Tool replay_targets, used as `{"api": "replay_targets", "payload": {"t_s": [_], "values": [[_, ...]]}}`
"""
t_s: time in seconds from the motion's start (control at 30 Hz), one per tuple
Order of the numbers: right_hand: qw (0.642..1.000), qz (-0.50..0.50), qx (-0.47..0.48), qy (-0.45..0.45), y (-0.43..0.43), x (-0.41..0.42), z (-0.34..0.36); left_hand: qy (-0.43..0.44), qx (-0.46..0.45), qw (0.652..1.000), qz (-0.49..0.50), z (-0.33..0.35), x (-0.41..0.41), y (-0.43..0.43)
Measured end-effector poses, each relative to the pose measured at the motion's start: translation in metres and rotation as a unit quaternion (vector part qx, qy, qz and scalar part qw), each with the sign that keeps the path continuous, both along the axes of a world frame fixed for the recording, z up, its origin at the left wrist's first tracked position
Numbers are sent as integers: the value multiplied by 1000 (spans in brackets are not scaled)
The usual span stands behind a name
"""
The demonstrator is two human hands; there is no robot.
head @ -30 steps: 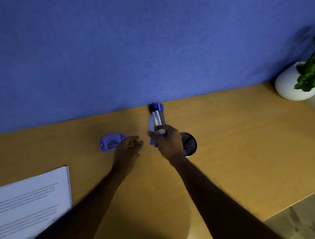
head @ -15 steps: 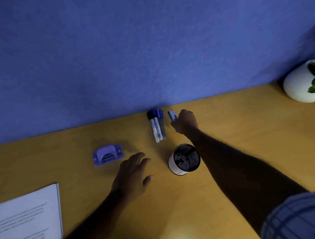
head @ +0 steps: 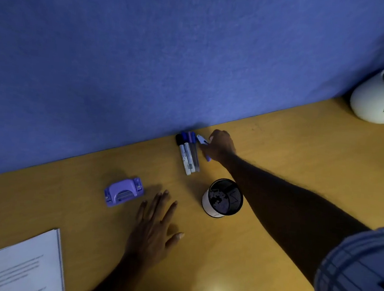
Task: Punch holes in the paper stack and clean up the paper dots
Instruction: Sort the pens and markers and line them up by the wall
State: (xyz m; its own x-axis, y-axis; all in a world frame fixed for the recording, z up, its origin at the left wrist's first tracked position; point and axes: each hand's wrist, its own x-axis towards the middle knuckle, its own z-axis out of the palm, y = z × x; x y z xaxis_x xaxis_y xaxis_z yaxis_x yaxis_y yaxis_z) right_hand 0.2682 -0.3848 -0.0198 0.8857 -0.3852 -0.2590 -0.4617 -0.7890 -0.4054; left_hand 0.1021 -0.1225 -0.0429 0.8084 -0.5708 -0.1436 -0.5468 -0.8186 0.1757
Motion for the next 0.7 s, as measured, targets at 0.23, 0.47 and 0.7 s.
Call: {"api": "replay_targets", "payload": {"t_s": [0.23, 0.47, 0.7], "values": [[990, -17, 130, -53, -27, 12, 1, 18, 17, 1000, -3, -4, -9, 1], [995, 56, 26, -79, -28, 18, -4, 19, 23, 1000, 7, -3, -13, 1], [997, 42, 8, -66, -23, 18, -6, 16, 30, 999, 13, 1, -12, 5]]}}
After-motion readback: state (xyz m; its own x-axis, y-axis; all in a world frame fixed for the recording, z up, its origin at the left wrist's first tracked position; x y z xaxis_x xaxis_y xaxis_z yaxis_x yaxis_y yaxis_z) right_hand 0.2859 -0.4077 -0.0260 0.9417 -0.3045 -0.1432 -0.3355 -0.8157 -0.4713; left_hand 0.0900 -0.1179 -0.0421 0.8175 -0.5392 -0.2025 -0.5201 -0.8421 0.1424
